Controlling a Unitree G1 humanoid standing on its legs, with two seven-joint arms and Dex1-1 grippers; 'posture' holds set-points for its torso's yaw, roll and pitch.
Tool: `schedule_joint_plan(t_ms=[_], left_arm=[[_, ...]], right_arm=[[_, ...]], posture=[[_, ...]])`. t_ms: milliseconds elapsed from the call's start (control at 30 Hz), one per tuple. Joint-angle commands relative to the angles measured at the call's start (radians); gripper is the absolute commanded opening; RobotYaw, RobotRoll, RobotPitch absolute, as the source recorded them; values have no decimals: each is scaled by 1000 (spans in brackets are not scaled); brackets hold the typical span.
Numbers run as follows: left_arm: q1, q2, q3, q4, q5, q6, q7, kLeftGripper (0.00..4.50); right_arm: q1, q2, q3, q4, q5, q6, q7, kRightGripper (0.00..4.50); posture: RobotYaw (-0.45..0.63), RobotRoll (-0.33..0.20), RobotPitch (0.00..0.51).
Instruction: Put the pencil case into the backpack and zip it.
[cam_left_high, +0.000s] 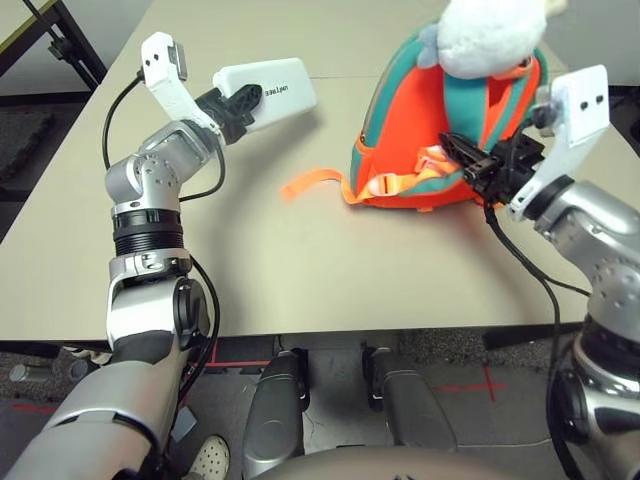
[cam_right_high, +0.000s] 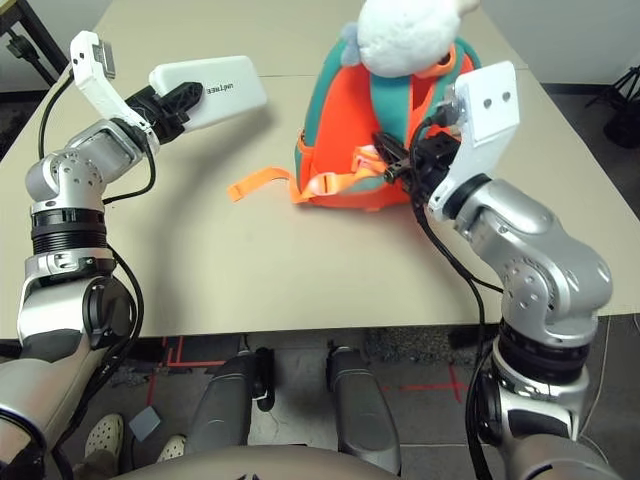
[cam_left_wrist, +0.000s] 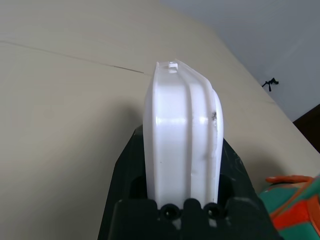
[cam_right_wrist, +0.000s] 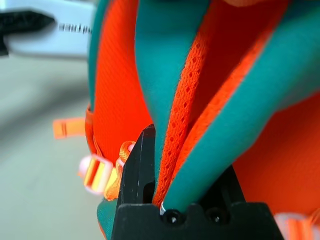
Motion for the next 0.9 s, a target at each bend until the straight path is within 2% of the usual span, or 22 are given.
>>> schedule_joint_plan(t_ms=[33,167,533,833,900], left_arm=[[-27,-4,-9,18,12,-33,-27,1238],[-33,-5,-12,28,16,-44,-38,1238],[-59,42,-37,-36,3,-39,-167,1238],[-102,112,-44,-115,-76,93,-319,1238],[-122,147,-51,-143,-108,141,-384,1238]], right_arm=[[87,5,21,-23,-24,-56,-1,666],[160,-12,101,32,-93,-160,29,666],[164,3,174,167,-168,-296,61,664],[162,2,191,211,-190,-327,76,664],[158,4,199,230,-201,-338,82,664]], posture=[[-161,0,167],[-156,0,164],[-125,0,162],[-119,0,165],[-119,0,167]])
